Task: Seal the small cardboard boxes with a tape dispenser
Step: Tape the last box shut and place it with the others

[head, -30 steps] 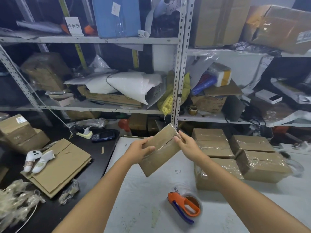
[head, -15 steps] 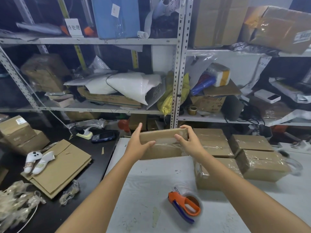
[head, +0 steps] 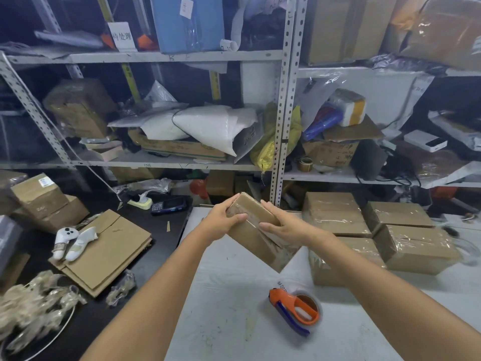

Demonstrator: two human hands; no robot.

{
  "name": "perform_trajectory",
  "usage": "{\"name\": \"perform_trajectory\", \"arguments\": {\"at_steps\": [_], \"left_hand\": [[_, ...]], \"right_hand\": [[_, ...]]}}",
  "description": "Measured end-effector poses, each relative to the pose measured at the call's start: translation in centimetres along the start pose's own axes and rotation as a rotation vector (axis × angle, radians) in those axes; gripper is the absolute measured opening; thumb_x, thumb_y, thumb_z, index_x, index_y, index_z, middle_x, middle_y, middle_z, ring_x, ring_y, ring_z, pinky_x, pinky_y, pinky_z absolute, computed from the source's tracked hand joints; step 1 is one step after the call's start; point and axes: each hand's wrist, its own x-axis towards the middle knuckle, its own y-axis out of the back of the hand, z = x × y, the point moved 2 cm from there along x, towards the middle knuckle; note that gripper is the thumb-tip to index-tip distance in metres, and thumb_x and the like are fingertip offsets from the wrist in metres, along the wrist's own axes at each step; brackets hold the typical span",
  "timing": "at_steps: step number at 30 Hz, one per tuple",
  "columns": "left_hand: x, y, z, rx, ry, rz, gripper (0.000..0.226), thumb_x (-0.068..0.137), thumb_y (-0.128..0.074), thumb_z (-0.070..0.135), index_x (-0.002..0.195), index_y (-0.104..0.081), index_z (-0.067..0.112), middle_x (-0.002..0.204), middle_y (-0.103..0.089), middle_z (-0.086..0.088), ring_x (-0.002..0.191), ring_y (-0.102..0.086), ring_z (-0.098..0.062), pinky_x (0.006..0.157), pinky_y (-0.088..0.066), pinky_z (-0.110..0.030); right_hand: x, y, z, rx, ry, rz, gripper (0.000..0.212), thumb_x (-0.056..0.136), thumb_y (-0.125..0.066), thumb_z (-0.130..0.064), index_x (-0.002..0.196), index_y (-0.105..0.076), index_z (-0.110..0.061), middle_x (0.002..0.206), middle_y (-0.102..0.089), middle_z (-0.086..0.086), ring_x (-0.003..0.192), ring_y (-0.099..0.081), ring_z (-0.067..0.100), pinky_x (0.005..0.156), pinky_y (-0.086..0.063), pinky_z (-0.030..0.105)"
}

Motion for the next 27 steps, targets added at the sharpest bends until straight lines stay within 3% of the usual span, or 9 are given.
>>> {"name": "perform_trajectory", "arguments": {"at_steps": [2,4,7,9,13,16,19,22,27], "left_hand": [[0.0,0.1,-0.1,-0.019,-0.005,-0.015,0.068,0.092,-0.068,0.030,0.151,-0.035,0.034,0.137,-0.054,0.005,0.125,-0.053,-0.020,0.090,-0.052,-0.026],[-0.1,0.2,-0.1,-0.028,-0.037,0.035,0.072,0.090,-0.070,0.027,0.152,-0.033,0.033,0.145,-0.048,0.005,0.133,-0.047,-0.022,0.092,-0.050,-0.026],[0.0,0.7,-0.5,-0.092,-0.034,0.223,0.091,0.087,-0.074,0.031,0.157,-0.015,0.036,0.162,-0.024,0.006,0.146,-0.027,-0.021,0.111,-0.037,-0.043],[-0.2,0.2,-1.3,-0.164,0.057,0.258,0.102,0.083,-0.075,0.043,0.157,-0.006,0.037,0.164,-0.017,0.003,0.149,-0.022,-0.023,0.114,-0.030,-0.049],[-1.5,-3.5,-3.7,-0.236,0.132,0.199,0.079,0.088,-0.066,0.048,0.151,-0.021,0.036,0.147,-0.044,0.004,0.130,-0.047,-0.021,0.103,-0.044,-0.045],[-2.4,-4.4,-6.4,-0.305,0.160,0.218,0.065,0.092,-0.064,0.044,0.145,-0.028,0.037,0.137,-0.051,0.004,0.122,-0.051,-0.020,0.104,-0.046,-0.050],[-3.0,-3.9,-9.1,-0.363,0.192,0.171,0.061,0.093,-0.065,0.037,0.145,-0.035,0.033,0.134,-0.056,0.005,0.121,-0.055,-0.019,0.105,-0.046,-0.049],[-3.2,-3.7,-10.9,-0.416,0.214,0.121,0.056,0.094,-0.066,0.031,0.143,-0.040,0.030,0.131,-0.061,0.004,0.116,-0.060,-0.016,0.100,-0.051,-0.040],[-3.4,-4.4,-13.3,-0.420,0.224,0.091,0.044,0.095,-0.064,0.030,0.135,-0.047,0.033,0.123,-0.066,0.008,0.106,-0.067,-0.011,0.080,-0.058,-0.028]], "right_hand": [[0.1,-1.0,-0.2,0.046,0.022,-0.004,0.068,0.098,-0.053,-0.046,0.154,-0.013,-0.045,0.148,-0.043,-0.005,0.129,-0.045,0.016,0.108,-0.039,0.039],[0.1,-2.1,0.1,0.100,0.025,0.030,0.061,0.099,-0.052,-0.045,0.151,-0.021,-0.047,0.136,-0.051,-0.008,0.122,-0.050,0.014,0.102,-0.044,0.038],[0.3,-3.0,0.5,0.270,-0.014,0.092,0.051,0.100,-0.050,-0.044,0.147,-0.030,-0.042,0.129,-0.053,-0.009,0.120,-0.052,0.017,0.101,-0.047,0.043],[0.4,-3.3,0.5,0.413,-0.047,0.174,0.049,0.102,-0.047,-0.042,0.148,-0.031,-0.038,0.128,-0.052,-0.010,0.118,-0.050,0.016,0.097,-0.046,0.040],[0.8,-5.5,-0.3,0.572,-0.097,0.195,0.041,0.102,-0.045,-0.045,0.140,-0.041,-0.032,0.126,-0.058,-0.008,0.115,-0.056,0.015,0.088,-0.048,0.032],[1.3,-8.1,-0.4,0.534,-0.102,0.158,0.041,0.101,-0.047,-0.046,0.140,-0.039,-0.035,0.121,-0.056,-0.016,0.111,-0.057,0.011,0.076,-0.046,0.020],[1.3,-10.2,0.0,0.478,-0.068,0.125,0.058,0.099,-0.049,-0.049,0.150,-0.023,-0.037,0.130,-0.050,-0.016,0.118,-0.054,0.010,0.087,-0.046,0.025],[1.3,-12.1,0.7,0.493,-0.060,0.101,0.060,0.100,-0.050,-0.047,0.144,-0.011,-0.049,0.125,-0.049,-0.029,0.113,-0.055,0.000,0.096,-0.045,0.025],[1.7,-15.5,3.4,0.664,-0.143,0.090,0.048,0.099,-0.056,-0.038,0.140,-0.031,-0.037,0.138,-0.054,-0.008,0.119,-0.060,0.009,0.100,-0.052,0.037]]}}
